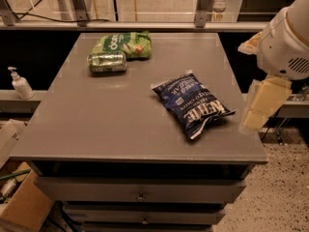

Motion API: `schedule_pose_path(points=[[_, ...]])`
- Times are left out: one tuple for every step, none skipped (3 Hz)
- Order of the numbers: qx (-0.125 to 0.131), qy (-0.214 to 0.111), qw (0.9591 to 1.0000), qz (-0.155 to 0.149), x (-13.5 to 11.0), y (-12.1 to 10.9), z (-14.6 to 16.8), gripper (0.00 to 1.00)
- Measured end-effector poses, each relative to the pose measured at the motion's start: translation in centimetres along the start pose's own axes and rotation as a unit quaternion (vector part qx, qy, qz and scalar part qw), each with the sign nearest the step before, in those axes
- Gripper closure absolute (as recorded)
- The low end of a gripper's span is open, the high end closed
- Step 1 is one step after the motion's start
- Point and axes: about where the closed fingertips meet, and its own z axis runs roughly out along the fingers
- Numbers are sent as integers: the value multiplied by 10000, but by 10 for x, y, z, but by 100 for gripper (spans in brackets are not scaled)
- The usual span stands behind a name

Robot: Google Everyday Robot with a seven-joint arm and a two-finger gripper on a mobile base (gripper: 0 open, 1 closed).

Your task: Pick green can

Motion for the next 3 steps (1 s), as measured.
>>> schedule_pose_path(points=[[-84,-350,9993,-136,-34,-1,24,0],[-255,-686,9971,-215,-69,-6,53,0],[-437,-1125,9925,-194,-105,-11,84,0]])
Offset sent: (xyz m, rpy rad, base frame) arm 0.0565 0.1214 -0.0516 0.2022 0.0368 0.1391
